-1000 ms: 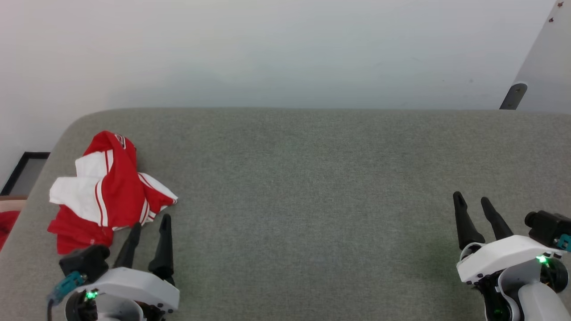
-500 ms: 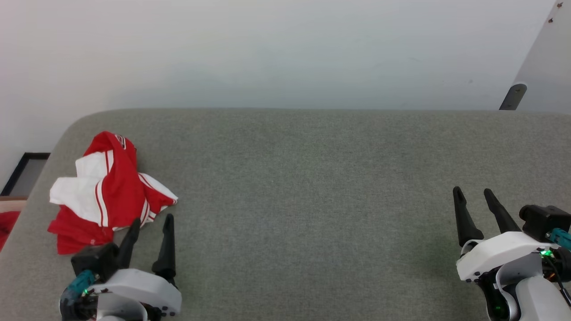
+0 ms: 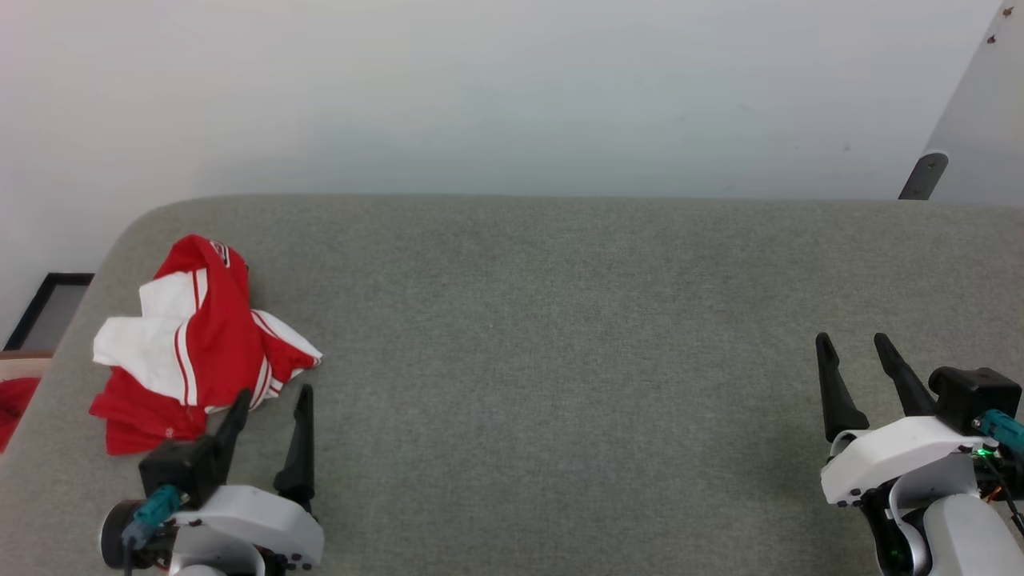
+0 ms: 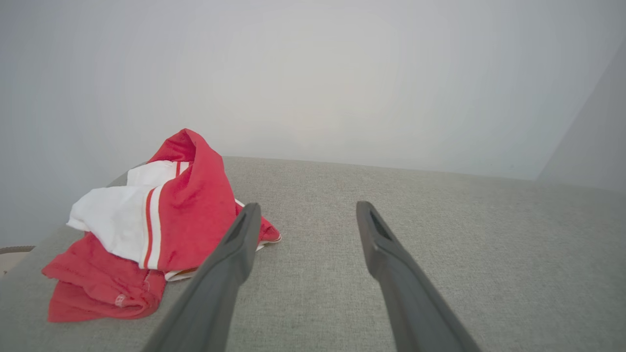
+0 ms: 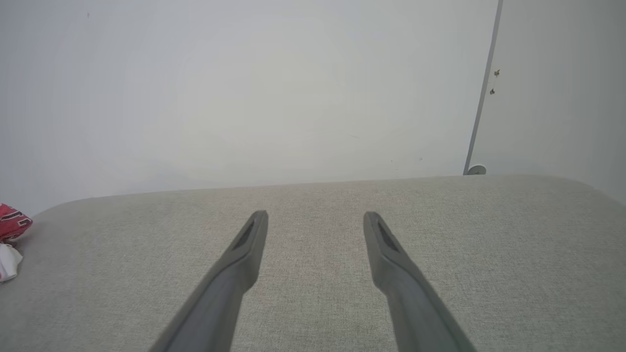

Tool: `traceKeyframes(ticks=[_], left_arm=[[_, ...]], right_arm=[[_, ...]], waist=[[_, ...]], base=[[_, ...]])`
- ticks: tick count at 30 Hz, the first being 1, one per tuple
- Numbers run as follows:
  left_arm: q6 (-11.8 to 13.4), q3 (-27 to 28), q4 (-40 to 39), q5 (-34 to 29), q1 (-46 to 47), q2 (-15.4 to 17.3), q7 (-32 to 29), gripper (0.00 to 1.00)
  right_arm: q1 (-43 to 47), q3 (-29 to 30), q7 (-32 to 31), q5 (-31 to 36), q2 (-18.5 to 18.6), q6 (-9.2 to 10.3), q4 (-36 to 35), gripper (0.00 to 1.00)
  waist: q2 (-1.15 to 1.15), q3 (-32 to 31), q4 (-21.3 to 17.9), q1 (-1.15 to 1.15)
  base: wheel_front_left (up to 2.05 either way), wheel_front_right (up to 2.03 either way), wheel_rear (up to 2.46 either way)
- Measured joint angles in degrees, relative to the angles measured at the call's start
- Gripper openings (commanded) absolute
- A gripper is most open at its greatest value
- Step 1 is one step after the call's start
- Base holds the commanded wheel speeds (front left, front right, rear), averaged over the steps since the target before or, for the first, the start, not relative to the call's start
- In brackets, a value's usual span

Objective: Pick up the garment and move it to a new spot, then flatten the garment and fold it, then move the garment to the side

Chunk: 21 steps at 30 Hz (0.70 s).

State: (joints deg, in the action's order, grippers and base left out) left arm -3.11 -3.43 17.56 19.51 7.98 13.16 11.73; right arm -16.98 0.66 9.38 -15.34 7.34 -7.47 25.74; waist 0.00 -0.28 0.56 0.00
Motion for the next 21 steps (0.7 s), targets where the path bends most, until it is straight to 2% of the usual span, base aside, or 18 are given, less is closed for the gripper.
traceKeyframes(ticks=[21], left_arm=[[-2.21,2.26,2.94,-5.39,0.67,-0.86,2.43,1.00]], right_arm=[[0.00,0.66,3.04,3.83,-0.13,0.00,0.65,1.00]], waist=[[0.00,-0.21,0.05,0.00]], base=[[0.00,0.00,0.00]])
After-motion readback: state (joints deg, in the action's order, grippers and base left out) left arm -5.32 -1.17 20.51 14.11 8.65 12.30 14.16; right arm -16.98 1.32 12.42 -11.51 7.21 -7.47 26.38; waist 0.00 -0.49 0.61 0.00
